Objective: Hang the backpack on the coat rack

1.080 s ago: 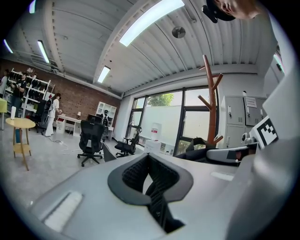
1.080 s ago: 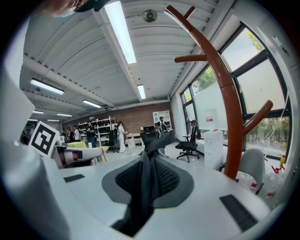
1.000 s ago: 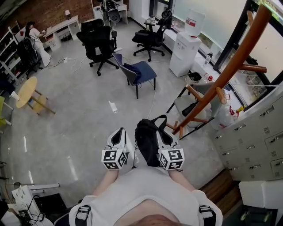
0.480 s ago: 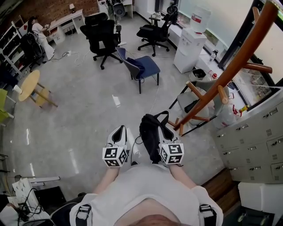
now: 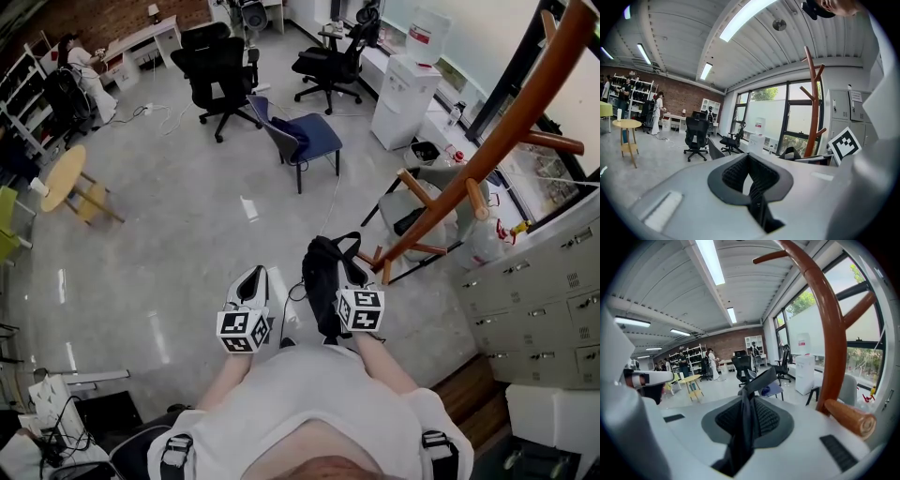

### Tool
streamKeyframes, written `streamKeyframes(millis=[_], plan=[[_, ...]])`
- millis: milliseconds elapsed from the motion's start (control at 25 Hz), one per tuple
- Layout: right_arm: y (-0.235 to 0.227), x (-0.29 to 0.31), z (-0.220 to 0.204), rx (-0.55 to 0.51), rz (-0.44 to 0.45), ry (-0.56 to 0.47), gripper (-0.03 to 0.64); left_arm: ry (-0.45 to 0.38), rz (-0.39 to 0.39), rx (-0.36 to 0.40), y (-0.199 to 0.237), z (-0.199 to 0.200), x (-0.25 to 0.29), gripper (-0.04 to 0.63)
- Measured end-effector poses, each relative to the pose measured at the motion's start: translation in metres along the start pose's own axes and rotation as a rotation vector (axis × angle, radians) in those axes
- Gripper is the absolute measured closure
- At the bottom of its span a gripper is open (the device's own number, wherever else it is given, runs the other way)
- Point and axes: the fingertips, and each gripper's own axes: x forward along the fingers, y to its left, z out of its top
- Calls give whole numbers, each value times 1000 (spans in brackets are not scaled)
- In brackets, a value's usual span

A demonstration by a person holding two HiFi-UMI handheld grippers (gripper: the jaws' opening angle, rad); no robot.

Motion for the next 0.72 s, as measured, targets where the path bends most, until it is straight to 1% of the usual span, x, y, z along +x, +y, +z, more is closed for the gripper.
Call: streamKeyframes(millis=[120,280,520,720], plan=[[-6,15,-8,21,-18,34,561,-1,1,1,3,-1,2,584],[-9,30,-27,52,-16,86,561,12,-2,-3,5,-8,3,584],[-15,45,-51,74,-36,147,561,20,-4,-4,6,-11,2,584],[-23,49,-58,102,-69,166,561,29,-6,-7,8,-11,6,584]])
